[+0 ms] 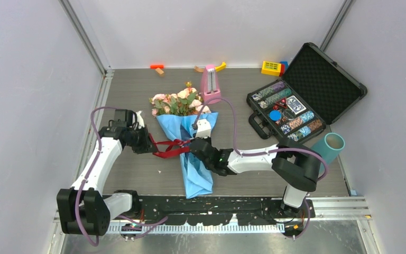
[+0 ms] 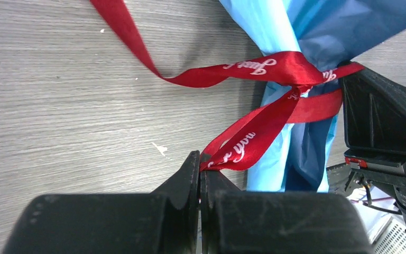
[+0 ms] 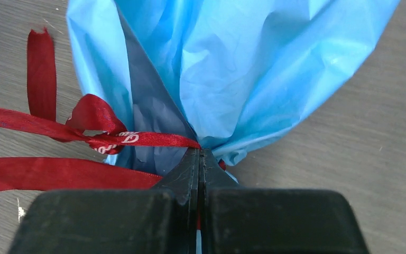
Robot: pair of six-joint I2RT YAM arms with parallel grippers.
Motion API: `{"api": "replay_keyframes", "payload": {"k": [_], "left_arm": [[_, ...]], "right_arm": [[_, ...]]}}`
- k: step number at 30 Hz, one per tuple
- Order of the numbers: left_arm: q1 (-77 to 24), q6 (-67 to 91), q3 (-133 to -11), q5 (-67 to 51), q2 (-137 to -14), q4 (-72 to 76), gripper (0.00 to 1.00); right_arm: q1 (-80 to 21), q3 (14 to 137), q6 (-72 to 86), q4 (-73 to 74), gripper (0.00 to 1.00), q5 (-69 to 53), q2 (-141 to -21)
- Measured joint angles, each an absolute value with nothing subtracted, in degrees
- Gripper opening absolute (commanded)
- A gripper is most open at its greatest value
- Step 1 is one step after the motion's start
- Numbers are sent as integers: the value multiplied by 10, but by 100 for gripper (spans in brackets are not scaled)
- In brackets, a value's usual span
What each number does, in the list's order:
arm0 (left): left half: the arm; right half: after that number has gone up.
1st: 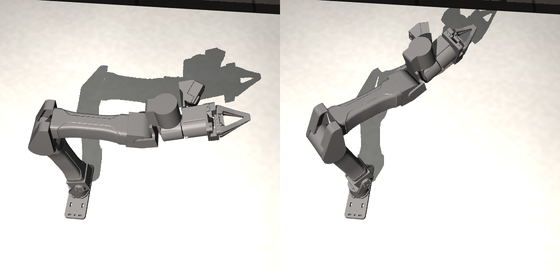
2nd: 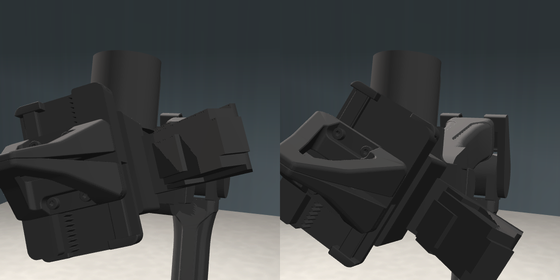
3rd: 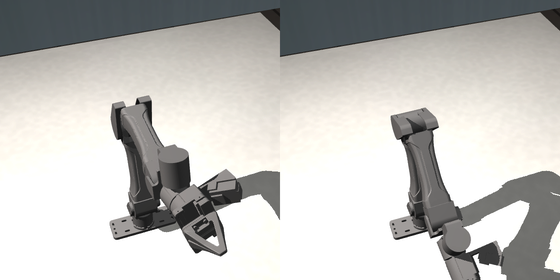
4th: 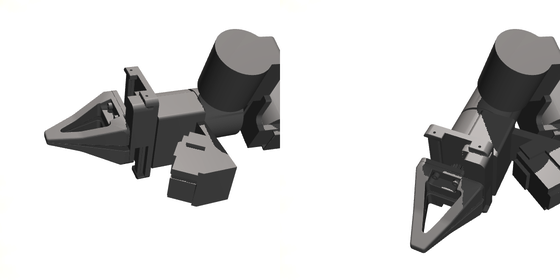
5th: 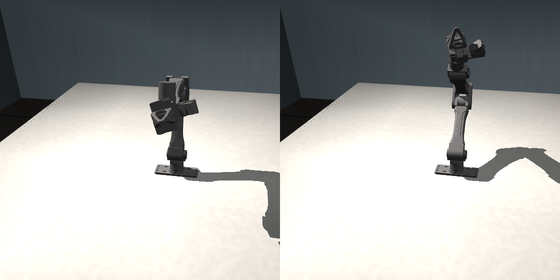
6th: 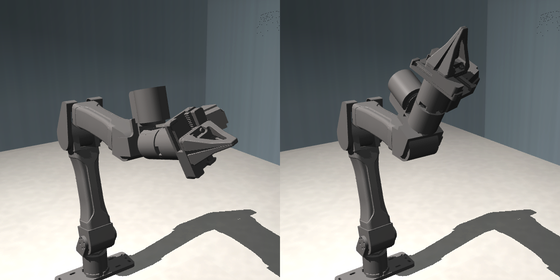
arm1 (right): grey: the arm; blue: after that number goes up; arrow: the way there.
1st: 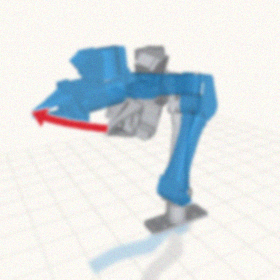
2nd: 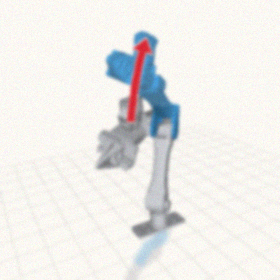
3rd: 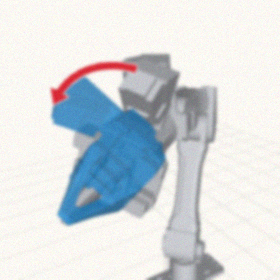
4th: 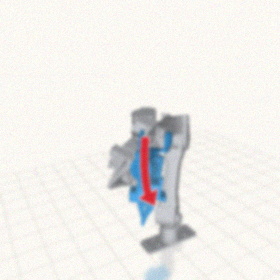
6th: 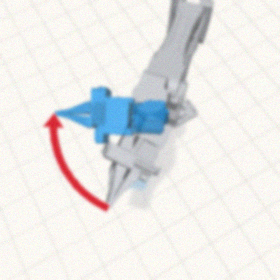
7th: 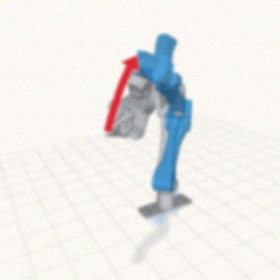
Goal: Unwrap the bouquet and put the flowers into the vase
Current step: Untie the ribbon from the wrapping paper.
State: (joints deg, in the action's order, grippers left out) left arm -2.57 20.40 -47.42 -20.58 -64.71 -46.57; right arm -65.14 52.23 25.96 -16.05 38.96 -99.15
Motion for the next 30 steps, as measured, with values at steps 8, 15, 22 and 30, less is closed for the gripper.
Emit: {"api": "replay_keyframes", "payload": {"k": [8,15,22,30], "left_arm": [[-26,209,-474,-172,-642,-477,0],[-27,225,-474,-100,-553,-485,0],[-26,222,-483,-62,-562,-490,0],[-25,192,-527,-54,-588,-496,2]], "right_arm": [[-651,506,341,-150,0,396,-992],[-648,491,364,-152,0,392,-985],[-625,489,359,-135,32,357,-950],[-599,496,273,-50,55,279,-886]]}}
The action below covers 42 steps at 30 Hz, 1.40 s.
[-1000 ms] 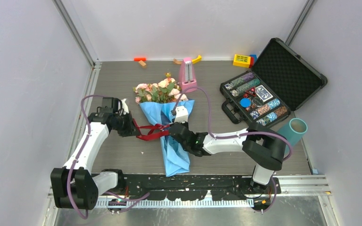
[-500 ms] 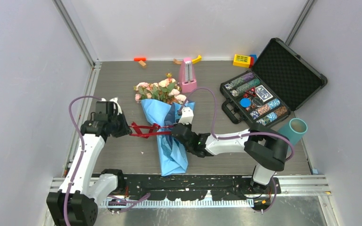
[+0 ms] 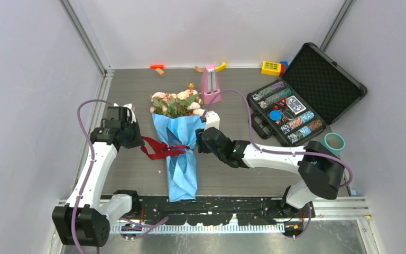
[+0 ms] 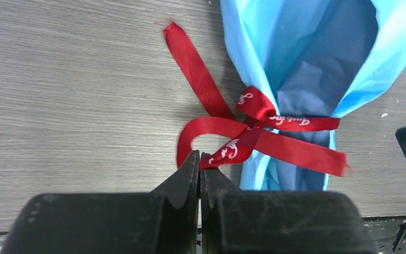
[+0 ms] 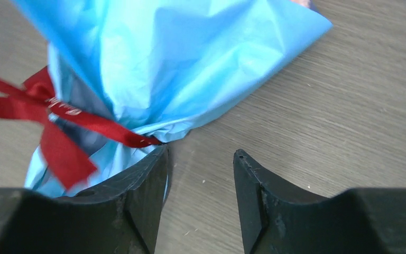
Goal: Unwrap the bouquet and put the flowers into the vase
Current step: Untie the ribbon from the wrapping paper.
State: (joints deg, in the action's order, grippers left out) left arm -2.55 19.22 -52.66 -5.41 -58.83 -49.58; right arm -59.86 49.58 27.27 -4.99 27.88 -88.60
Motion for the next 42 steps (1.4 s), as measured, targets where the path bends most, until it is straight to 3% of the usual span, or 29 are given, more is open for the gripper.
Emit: {"api": "replay_keyframes", "payload": {"k": [3,8,20,42], "left_arm": [[-25,185,-526,-55,-590,-496,2],[-25,177,-525,-59,-595,-489,1],[-25,175,-521,-73,-613,-483,1],[-25,173,-521,-82,-615,-482,1]], "right_arm": [[-598,531,238,-6,54,229,-874],[-593,627,194,65,45,130,-884],[-590,833,133,154,39,-23,-1073],[-590,898,88,175,41,-67,-1172]]}}
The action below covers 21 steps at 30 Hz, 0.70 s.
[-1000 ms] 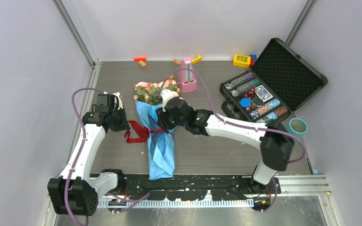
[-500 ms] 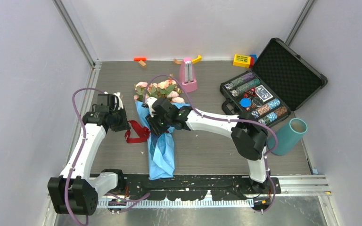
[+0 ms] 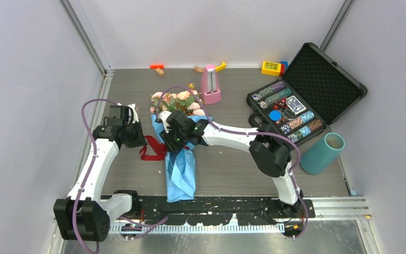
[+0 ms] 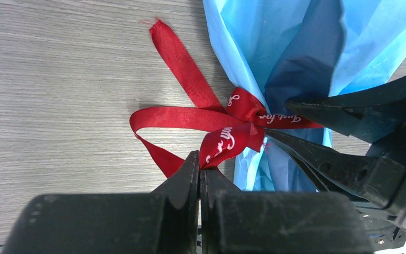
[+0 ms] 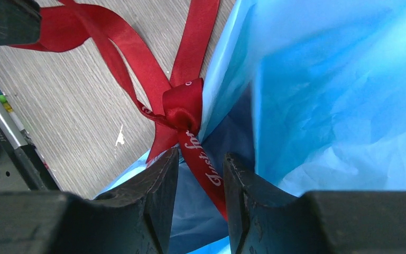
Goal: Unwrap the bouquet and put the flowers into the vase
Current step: Untie the ribbon from the wrapping paper.
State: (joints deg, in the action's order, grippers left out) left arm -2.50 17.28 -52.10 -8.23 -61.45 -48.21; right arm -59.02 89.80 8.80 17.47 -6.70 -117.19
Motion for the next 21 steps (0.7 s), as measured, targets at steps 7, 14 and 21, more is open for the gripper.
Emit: {"api": "replay_keyframes", "payload": {"k": [7,14,21], "left_arm": [[-25,173,-520,-86,-616,-479,1],[-25,171,-520,-86,-616,-474,24],[-25,163,-520,-85,-615,-474,61]], "right_arm": [[-590,898,83,174,6,-68,-1179],[-590,873,90,149,0,-61,-1163],[-591,782,120,102,0,-14,-1063]]}}
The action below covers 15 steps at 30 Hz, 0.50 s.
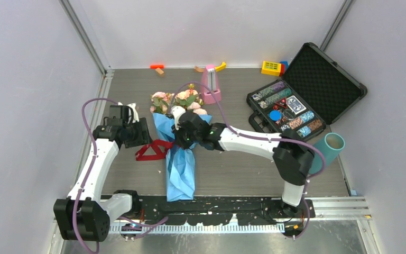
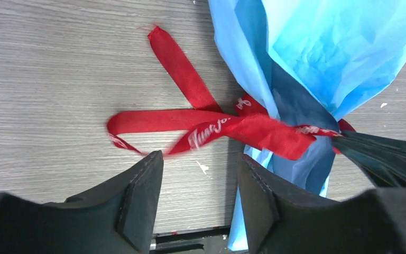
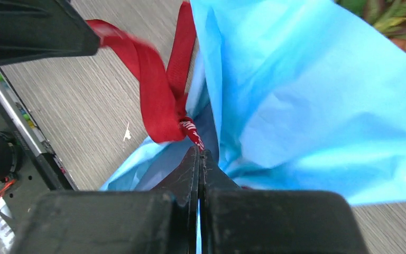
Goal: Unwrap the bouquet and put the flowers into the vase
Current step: Untie the ribbon from the wrapping paper.
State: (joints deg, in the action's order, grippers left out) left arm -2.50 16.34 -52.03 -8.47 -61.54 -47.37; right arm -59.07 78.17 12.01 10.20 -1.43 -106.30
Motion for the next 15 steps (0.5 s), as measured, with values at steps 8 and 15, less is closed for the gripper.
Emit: {"api": "replay_keyframes", "payload": {"k": [8,15], "left_arm": [[-25,156,-511,-133,-567,-454,76],[-27,158,-504,-242,-535,-406,77]], "right_arm": [[-591,686,171,19,0,57,-950],[-591,623,220,-35,0,108,-897]]}}
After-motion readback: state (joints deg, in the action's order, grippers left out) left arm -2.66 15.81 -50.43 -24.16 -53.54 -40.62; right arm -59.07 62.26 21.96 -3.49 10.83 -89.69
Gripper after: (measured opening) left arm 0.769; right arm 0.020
